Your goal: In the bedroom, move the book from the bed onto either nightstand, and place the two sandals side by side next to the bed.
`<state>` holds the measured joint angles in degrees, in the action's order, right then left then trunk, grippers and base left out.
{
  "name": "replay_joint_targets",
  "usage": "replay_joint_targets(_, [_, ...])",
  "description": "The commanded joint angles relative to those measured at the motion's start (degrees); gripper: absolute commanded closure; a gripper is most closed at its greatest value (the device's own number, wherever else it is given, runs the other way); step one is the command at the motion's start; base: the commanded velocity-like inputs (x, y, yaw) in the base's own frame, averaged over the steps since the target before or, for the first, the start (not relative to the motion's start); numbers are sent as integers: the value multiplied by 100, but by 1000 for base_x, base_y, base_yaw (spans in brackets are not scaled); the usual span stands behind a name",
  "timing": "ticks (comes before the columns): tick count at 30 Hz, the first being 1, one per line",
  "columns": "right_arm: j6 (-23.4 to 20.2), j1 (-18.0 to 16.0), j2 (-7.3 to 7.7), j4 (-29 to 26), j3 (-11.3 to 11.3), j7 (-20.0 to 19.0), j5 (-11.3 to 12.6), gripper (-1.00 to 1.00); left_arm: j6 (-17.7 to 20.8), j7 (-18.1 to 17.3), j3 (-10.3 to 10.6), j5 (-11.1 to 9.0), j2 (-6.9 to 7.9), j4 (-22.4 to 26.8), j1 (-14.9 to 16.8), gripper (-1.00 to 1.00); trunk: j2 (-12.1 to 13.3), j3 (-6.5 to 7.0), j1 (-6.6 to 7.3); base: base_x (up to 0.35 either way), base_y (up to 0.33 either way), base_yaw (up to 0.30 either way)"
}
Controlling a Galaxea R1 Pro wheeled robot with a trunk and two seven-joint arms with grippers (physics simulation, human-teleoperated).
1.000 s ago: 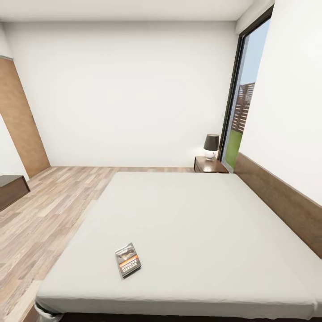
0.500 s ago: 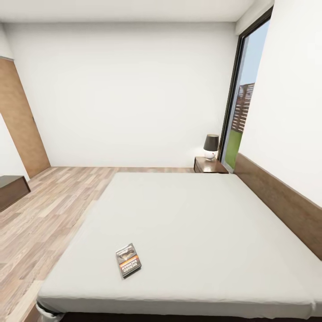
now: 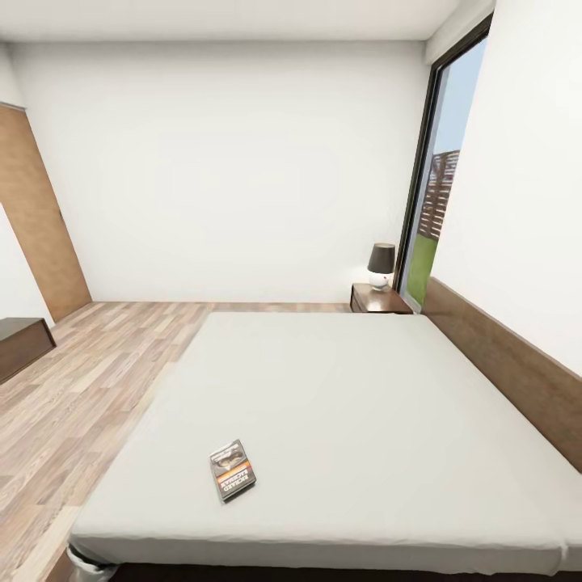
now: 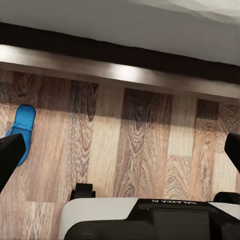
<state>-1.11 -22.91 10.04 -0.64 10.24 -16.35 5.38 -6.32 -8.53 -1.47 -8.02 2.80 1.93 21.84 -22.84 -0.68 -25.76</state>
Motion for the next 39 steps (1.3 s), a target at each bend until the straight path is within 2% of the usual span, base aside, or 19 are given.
replay_joint_targets(1, [-12,-3,1,2,13,-26,56,-100,-10,-35,-11,-51,1,-8,4,-100,-8,-7,-3,0,0,0])
replay_joint_targets(39, [-12,-3,1,2,13,-32,51,-100,-10,-40,-11,-58,1,-8,4,-100,-8,-7,-3,0,0,0])
